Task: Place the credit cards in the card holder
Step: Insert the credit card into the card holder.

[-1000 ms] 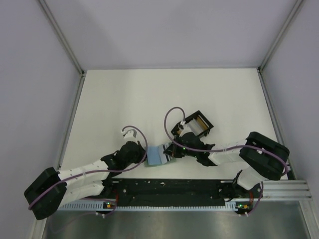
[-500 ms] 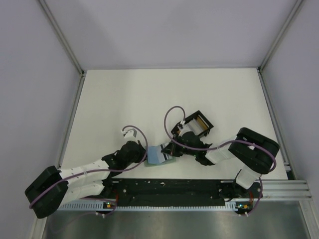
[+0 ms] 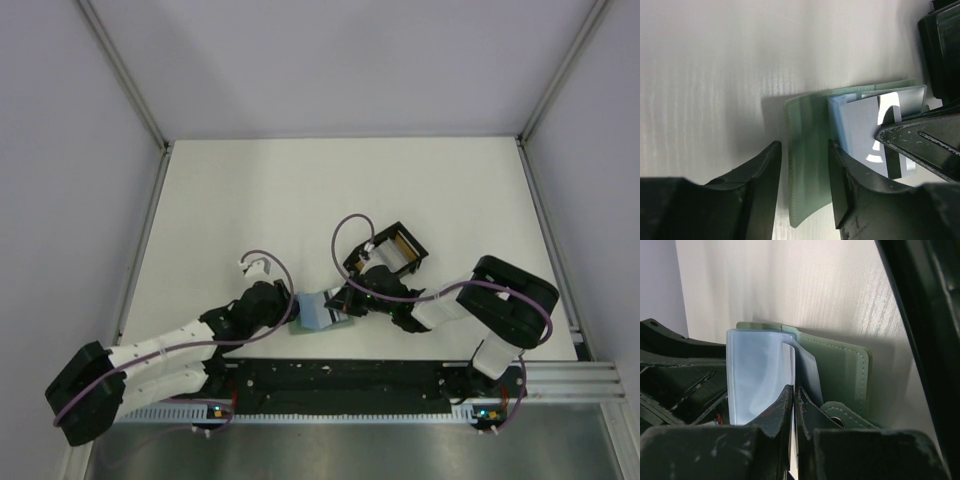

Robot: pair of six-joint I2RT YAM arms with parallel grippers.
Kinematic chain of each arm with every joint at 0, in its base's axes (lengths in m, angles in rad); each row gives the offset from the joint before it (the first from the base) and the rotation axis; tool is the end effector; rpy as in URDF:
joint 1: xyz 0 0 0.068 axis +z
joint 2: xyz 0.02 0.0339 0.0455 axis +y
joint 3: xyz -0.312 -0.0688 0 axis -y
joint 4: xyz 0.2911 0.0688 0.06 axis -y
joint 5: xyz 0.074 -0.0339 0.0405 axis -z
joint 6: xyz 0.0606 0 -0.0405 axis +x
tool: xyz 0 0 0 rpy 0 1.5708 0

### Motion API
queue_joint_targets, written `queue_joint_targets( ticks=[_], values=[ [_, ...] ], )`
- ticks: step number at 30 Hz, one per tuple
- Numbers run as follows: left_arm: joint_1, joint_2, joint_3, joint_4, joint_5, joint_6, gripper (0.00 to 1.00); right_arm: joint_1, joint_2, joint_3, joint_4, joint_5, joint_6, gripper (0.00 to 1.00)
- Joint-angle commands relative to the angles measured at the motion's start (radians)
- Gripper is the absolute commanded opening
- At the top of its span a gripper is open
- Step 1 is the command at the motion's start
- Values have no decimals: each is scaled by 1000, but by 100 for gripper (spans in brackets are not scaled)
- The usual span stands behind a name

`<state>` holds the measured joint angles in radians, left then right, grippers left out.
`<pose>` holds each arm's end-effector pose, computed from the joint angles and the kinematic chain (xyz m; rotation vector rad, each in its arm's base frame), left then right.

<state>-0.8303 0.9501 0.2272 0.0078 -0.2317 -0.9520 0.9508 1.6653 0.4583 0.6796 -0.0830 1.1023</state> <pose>0.1431 -0.1360 0.1325 -0.2675 2.3394 -0.6620 0.1849 0.2676 0.1058 0.1238 2.3843 1.2251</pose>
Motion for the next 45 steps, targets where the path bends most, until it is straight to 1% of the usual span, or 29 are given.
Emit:
queue_joint_targets(
  ticks=[1,4,8,10,13,18,19,22,26,28,32,34,37,39,42,43,45],
  values=[
    [0,-92,15,-219,-70,-47,52,3,-16,3,-104,66,-15,0],
    [0,-166,-3,-247,-67,-62,54,2,-13,8,-107,66,-13,0],
    [0,-227,-22,-279,-74,-103,52,6,-12,22,-124,65,-21,0],
    [-1,-260,-43,-252,-64,-105,54,8,-10,25,-124,66,-22,0],
    [-1,-313,-57,-256,-58,-129,57,14,-12,36,-143,66,-32,0],
    [-1,-388,-78,-281,-90,-168,57,16,-15,42,-153,71,-35,0],
    [-3,-401,-89,-266,-87,-180,58,17,-15,42,-152,72,-35,0],
    [-1,-409,-143,-136,-45,-172,63,16,-13,43,-152,71,-33,0],
    [-1,-338,-193,16,20,-182,62,17,-13,45,-147,71,-25,0],
    [-1,-301,-189,23,38,-168,53,22,-7,49,-141,74,-7,0],
    [-1,-235,-172,15,54,-122,27,20,7,42,-111,78,36,0],
    [-1,-205,-166,11,61,-108,22,22,4,42,-101,78,47,0],
    [-3,-180,-166,24,68,-99,10,28,2,45,-107,78,57,0],
    [-3,-174,-166,31,69,-96,7,43,-2,48,-118,65,73,0],
    [-1,-175,-163,32,65,-91,2,81,-10,65,-175,103,71,0],
    [-1,-172,-163,32,63,-90,0,86,-4,68,-181,94,64,0],
    [-1,-175,-160,27,54,-87,0,88,8,74,-176,62,56,0]
  ],
)
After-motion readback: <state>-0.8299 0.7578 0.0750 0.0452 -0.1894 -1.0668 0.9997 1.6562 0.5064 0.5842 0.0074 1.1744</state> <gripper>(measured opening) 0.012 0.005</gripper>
